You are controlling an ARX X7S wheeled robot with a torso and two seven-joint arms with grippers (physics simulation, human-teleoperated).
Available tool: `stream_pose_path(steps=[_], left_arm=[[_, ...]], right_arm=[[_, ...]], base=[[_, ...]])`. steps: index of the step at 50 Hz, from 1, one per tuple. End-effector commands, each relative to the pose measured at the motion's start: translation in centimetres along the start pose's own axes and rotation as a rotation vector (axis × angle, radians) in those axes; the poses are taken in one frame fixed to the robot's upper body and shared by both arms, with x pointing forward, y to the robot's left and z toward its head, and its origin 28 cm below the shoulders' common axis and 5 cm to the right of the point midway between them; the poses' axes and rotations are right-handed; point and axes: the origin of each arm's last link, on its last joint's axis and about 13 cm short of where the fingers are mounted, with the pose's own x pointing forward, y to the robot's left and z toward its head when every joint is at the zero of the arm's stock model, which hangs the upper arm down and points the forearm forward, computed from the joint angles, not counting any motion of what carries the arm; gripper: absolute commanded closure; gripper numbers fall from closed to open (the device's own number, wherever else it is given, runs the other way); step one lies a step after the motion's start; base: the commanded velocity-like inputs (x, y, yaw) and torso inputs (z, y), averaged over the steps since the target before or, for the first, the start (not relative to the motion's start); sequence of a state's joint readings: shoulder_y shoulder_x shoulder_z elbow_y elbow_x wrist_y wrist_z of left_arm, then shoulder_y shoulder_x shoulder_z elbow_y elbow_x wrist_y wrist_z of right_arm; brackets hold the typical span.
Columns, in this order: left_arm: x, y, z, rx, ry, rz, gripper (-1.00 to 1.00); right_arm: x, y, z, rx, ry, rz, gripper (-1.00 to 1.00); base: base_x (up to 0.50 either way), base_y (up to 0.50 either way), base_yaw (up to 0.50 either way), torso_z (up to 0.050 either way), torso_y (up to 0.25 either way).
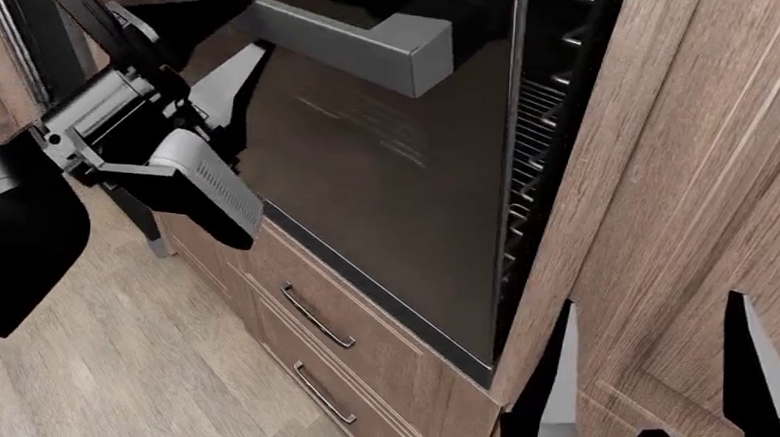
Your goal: Open the oven door
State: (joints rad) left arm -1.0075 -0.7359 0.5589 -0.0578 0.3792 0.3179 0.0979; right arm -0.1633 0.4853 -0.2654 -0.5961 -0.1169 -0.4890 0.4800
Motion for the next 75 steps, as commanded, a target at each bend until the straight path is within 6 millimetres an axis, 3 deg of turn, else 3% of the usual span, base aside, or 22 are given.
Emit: stream_pose_path(steps=[1, 56, 75], left_arm=[[-0.2, 1.5, 1.8, -0.086, -0.087, 0.193, 1.0], [-7.1, -2.8, 3.9, -0.148, -0.051, 0.426, 1.0], [-9.4, -3.4, 4.8, -0.147, -0.037, 0.419, 1.0]], right_arm=[[0.0, 0.0, -0.1, 0.001, 0.002, 0.001, -1.0], [-0.1, 0.1, -0.1, 0.009, 0.0, 0.008, -1.0], [-0.3, 0.2, 0.1, 0.011, 0.001, 0.009, -1.0]], base=[[0.0, 0.0, 0.0, 0.0, 0.0], [0.0, 0.0, 0.0, 0.001, 0.004], [0.0, 0.0, 0.0, 0.001, 0.004]])
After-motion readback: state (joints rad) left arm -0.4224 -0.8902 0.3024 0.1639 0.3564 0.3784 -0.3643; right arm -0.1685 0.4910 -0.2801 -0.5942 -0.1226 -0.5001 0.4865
